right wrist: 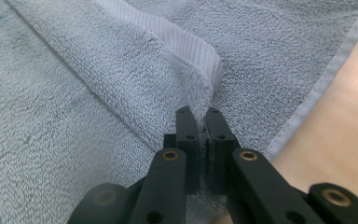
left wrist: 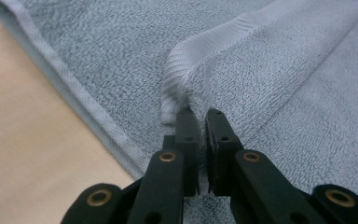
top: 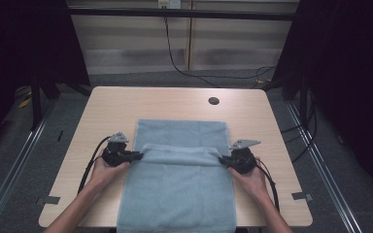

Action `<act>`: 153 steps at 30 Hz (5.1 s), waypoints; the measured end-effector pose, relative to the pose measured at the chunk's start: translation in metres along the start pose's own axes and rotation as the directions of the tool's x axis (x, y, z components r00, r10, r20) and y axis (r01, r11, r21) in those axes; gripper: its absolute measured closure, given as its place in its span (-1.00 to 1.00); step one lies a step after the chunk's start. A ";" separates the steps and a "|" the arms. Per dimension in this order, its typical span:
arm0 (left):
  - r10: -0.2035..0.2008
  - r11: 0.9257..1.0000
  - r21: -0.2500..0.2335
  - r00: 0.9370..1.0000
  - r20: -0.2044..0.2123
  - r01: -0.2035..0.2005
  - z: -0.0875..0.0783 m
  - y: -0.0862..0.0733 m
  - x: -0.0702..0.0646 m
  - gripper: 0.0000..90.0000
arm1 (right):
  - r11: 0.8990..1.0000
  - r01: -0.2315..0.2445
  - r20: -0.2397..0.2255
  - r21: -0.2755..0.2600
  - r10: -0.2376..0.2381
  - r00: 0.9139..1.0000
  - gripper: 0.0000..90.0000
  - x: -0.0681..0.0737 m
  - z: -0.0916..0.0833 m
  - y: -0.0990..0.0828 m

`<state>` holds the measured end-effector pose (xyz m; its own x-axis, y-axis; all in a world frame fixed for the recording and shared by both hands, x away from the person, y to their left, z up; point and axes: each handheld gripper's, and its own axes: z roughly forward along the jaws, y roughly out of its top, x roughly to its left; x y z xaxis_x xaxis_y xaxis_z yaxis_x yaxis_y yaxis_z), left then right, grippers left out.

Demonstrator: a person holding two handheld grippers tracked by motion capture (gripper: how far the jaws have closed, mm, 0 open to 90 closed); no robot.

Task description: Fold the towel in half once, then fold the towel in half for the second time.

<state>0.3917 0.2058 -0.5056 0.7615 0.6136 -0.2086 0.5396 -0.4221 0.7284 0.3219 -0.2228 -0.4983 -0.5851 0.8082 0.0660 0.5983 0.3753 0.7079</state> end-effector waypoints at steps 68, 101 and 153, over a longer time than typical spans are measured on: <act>0.050 0.999 -0.021 0.983 0.174 -0.047 -0.092 -0.092 -0.094 0.59 | 0.998 0.026 -0.262 -0.062 -0.041 0.964 0.65 0.075 -0.100 -0.083; 0.003 1.000 -0.021 1.000 0.003 -0.003 -0.016 -0.019 -0.024 0.32 | 0.999 -0.030 -0.136 -0.013 0.028 0.990 0.08 0.024 0.005 -0.002; 0.058 0.997 -0.042 0.998 0.017 -0.057 -0.055 0.001 -0.053 0.13 | 0.995 -0.030 -0.154 -0.091 0.015 0.988 -0.06 0.032 -0.069 -0.006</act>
<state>0.3316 0.2095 -0.4576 0.7977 0.5764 -0.1774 0.4798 -0.4283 0.7657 0.2621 -0.2301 -0.4519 -0.6530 0.7346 0.1841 0.5633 0.3086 0.7664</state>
